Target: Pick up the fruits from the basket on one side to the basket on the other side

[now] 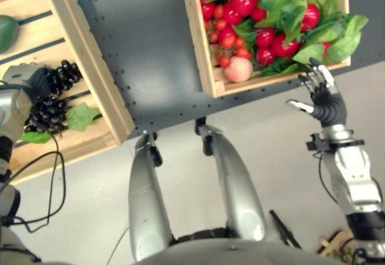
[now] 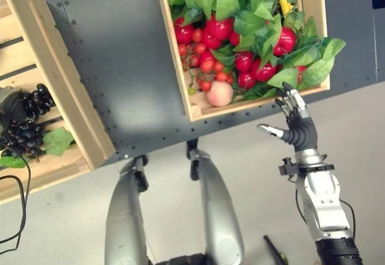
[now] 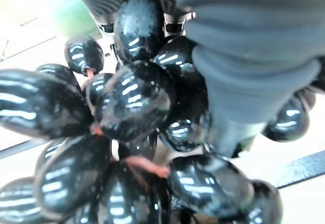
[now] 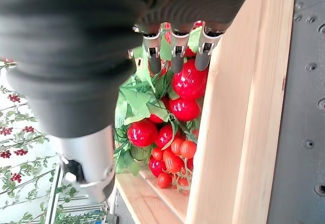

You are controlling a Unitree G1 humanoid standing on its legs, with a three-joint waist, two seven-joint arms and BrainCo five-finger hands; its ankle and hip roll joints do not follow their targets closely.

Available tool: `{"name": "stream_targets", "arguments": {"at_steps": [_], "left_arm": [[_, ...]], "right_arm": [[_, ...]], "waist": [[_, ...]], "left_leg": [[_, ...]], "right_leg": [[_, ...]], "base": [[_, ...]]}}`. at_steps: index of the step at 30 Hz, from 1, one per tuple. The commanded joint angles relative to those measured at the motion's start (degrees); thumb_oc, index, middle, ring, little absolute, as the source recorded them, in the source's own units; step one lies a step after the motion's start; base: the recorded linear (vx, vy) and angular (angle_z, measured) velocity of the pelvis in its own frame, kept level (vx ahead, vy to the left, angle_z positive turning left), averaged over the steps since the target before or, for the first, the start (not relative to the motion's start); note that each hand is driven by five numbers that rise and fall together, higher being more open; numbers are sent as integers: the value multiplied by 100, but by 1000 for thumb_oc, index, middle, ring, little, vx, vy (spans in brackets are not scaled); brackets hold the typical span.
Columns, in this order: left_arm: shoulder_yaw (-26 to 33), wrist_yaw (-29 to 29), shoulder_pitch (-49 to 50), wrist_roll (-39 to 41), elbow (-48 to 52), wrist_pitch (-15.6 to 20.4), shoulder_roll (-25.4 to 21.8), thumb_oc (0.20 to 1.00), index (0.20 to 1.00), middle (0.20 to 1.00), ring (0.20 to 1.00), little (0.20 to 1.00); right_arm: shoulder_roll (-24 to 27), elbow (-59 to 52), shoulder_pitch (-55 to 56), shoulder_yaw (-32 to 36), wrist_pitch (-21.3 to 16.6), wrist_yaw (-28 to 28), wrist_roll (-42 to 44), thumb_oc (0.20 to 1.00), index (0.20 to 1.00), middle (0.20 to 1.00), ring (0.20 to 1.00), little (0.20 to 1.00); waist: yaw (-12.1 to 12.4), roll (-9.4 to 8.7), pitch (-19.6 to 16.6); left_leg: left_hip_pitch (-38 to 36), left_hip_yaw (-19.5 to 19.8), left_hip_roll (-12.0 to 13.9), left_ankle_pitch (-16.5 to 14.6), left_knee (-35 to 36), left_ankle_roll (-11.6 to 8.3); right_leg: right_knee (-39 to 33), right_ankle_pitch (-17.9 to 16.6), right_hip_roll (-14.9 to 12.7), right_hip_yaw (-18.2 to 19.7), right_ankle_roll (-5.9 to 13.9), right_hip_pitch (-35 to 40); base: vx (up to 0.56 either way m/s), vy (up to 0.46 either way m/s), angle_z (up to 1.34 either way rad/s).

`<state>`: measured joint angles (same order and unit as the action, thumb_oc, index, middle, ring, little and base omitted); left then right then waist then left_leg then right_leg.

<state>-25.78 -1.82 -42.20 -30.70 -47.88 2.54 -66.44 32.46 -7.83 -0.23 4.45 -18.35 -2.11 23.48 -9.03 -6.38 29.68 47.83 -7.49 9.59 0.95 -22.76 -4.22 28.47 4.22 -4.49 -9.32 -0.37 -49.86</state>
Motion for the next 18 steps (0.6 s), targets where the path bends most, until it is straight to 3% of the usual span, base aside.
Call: {"name": "stream_targets", "arguments": {"at_steps": [1,5,6,7,8,9,11,12,14,15,16,17,18], "left_arm": [[-383,-269,120,-103,-139,-40,740,200,200,200,200,200],[-284,-262,173,-80,19,-85,771,200,200,200,200,200],[-240,-267,214,-53,73,-91,767,200,200,200,200,200],[-195,-269,254,-56,112,-104,756,200,200,200,200,200],[-162,-261,279,-53,148,-108,763,200,200,200,200,200],[-96,-260,333,-3,176,-112,786,200,200,200,200,200],[-37,-266,377,21,193,-112,787,200,200,200,200,200],[-15,-257,387,30,186,-113,794,200,200,200,200,200],[68,-237,427,120,224,-115,822,200,200,200,200,200],[80,-236,442,120,234,-118,822,200,200,200,200,200],[159,-214,491,202,263,-109,837,200,200,200,200,200],[235,-176,527,271,241,-112,859,200,200,200,200,200],[317,-167,575,350,248,-122,888,200,200,200,200,200]], "right_arm": [[79,-525,-145,405,-359,11,202,1000,1000,1000,1000,1000],[79,-519,-166,404,-326,-4,182,1000,1000,1000,1000,1000],[73,-528,-153,418,-330,-22,202,1000,1000,1000,1000,1000],[79,-520,-154,418,-320,-23,183,1000,1000,1000,1000,1000],[75,-524,-148,424,-316,-23,165,1000,1000,1000,1000,1000],[66,-496,-166,405,-308,-24,163,1000,1000,1000,1000,1000],[76,-488,-168,393,-298,-31,156,1000,1000,1000,1000,1000],[76,-484,-171,392,-291,-37,152,1000,1000,1000,1000,1000],[56,-444,-186,364,-269,-56,152,1000,1000,1000,1000,1000],[60,-451,-180,363,-272,-55,151,1000,1000,1000,1000,1000],[56,-434,-175,361,-261,-71,153,1000,1000,1000,1000,1000],[53,-421,-166,370,-258,-71,143,1000,1000,1000,1000,1000],[42,-388,-174,362,-254,-62,142,1000,1000,1000,1000,1000]], "waist": [[-225,-312,11],[-206,-299,11],[-205,-314,11],[-188,-285,11],[-187,-296,11],[-157,-264,11],[-155,-257,11],[-161,-276,11],[-120,-243,11],[-135,-265,11],[-112,-237,11],[-111,-252,11],[-94,-222,11]], "left_leg": [[-94,199,92,-922,-672,104],[-107,196,73,-884,-612,95],[-20,152,57,-731,-596,129],[-125,212,60,-878,-587,94],[-51,168,44,-726,-566,126],[-165,222,43,-867,-547,88],[-177,219,38,-867,-548,83],[-97,170,26,-719,-542,112],[-229,201,33,-870,-543,74],[-146,152,23,-720,-532,107],[-250,206,31,-862,-530,74],[-178,164,11,-710,-507,108],[-281,204,15,-849,-494,72]], "right_leg": [[-159,-127,-261,271,848,-63],[-224,-142,-271,262,845,-43],[-274,-277,-296,239,792,-109],[-227,-134,-281,255,843,-22],[-271,-267,-310,229,791,-81],[-226,-119,-294,247,839,12],[-228,-119,-297,250,838,31],[-279,-256,-321,228,786,-28],[-233,-118,-301,245,830,76],[-284,-258,-323,224,779,11],[-236,-120,-306,239,828,92],[-290,-258,-333,210,774,41],[-246,-122,-317,229,825,117]], "base": [[0,0,0],[-18,4,3],[6,13,7],[-69,4,7],[76,26,9],[1,13,9],[-7,13,8],[-82,8,4],[0,0,0],[68,17,2],[-81,2,2],[66,23,2],[-83,4,1]]}}
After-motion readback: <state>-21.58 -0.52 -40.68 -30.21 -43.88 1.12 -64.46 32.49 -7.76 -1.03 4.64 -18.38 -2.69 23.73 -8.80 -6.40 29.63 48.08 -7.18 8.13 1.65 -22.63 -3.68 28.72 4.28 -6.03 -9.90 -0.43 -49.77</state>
